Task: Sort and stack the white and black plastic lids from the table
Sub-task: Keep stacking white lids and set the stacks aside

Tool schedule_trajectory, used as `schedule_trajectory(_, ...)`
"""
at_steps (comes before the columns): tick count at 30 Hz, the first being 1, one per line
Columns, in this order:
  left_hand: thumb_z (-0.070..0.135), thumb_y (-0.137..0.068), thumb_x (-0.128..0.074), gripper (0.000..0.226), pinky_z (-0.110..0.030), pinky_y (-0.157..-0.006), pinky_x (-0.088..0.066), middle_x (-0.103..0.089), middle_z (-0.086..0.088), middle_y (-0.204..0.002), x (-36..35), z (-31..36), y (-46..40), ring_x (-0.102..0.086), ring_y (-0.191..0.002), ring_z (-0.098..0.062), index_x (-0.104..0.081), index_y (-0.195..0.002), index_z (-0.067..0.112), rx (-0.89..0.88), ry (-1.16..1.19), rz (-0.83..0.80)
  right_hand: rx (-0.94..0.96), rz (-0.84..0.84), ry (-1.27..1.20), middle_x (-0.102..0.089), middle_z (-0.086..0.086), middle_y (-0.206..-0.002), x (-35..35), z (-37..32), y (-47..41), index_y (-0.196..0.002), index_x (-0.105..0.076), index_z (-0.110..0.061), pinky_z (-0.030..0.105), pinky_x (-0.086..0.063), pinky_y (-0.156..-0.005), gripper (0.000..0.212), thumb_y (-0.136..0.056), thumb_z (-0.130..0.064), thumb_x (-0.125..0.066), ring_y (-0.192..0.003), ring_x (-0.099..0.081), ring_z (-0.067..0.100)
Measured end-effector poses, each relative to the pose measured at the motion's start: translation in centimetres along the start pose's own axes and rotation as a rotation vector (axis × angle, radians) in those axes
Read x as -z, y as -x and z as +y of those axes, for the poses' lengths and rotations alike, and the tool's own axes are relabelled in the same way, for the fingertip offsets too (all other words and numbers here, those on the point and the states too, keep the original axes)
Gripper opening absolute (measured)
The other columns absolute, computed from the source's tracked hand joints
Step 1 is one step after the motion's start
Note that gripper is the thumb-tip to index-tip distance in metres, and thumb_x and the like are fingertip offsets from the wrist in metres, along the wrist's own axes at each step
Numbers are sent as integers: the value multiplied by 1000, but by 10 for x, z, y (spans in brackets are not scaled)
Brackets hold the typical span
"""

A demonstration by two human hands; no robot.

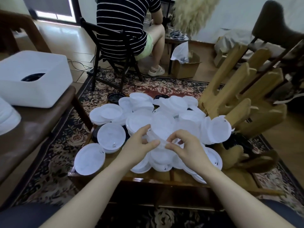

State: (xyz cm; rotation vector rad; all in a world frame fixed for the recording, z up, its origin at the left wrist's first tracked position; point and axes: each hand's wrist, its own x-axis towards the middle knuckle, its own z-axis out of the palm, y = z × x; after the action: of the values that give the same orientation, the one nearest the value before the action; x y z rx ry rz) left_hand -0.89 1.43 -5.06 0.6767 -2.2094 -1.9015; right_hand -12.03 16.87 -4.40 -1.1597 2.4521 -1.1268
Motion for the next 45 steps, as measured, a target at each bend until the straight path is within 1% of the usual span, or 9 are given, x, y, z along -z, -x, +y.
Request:
schedule_trajectory(9,26,-84,-72,74,-38,-95,-51,-41,10,-148,-6,-17,3,-60,-93,-8,-38,-150,34,-34,-379,-7,-133,2,-119,-68,-8,-88,17,-5,8,-74,-64,-25,24,-43,-79,17,-80,-20,-79,-92,-59,8)
schedule_trajectory(13,28,-90,-70,72,-37,-101,-46,-36,5,-150,-9,-12,6,-57,-107,-12,-34,-152,29,5,-422,16,-332,198,-567,-66,-2,-77,31,-8,4,-87,-64,-12,31,-52,-77,6,-92,-15,-67,-77,-63,14)
schedule_trajectory(17,33,-95,-61,60,-39,-104,-44,-38,4,-149,-7,-7,9,-50,-126,-16,-38,-150,29,34,-508,62,-587,71,-1052,-68,2,-83,35,-7,-2,-104,-61,-7,29,-58,-68,14,-99,-16,-52,-78,-65,18)
schedule_trajectory(21,33,-100,-56,32,-24,-90,-48,-60,6,-127,-7,12,17,-58,-110,-6,-58,-131,29,-122,-81,289,-623,-9,-1217,-70,2,-82,30,-10,-2,-111,-60,-4,25,-58,-60,18,-100,-13,-49,-72,-68,15)
schedule_trajectory(25,39,-72,-72,54,-28,-79,-59,-73,-3,-109,-3,26,17,-70,-101,-17,-61,-123,23,45,500,147,-568,-111,-1243,-67,5,-84,23,-20,-2,-105,-62,-3,24,-57,-58,20,-92,-16,-54,-69,-66,15)
schedule_trajectory(29,21,-67,-77,55,-32,-71,-61,-74,-13,-113,-1,29,12,-72,-98,-26,-66,-120,7,156,623,37,-506,-159,-1178,-66,9,-93,12,-27,-3,-118,-59,1,23,-56,-57,31,-96,-19,-53,-74,-64,16)
schedule_trajectory(36,14,-83,-77,15,-25,-62,-54,-75,0,-82,22,41,11,-70,-76,-13,-73,-96,11,107,137,-153,-324,-158,-845,-66,3,-77,17,-29,-7,-100,-69,-6,22,-43,-48,24,-84,-23,-65,-61,-56,12)
schedule_trajectory(41,6,-89,-70,11,-42,-73,-58,-73,-15,-99,34,42,12,-70,-88,-28,-66,-97,0,127,210,258,-159,62,-216,-68,-9,-101,15,-13,-12,-109,-67,-23,23,-49,-76,16,-93,-22,-66,-97,-61,8)
schedule_trajectory(45,5,-90,-66,10,-32,-59,-58,-71,-8,-100,48,40,12,-68,-85,-20,-63,-93,15,164,515,474,-2,-102,208,-54,-15,-122,15,4,-10,-121,-61,-31,28,-35,-99,37,-86,-39,-71,-122,-40,8)
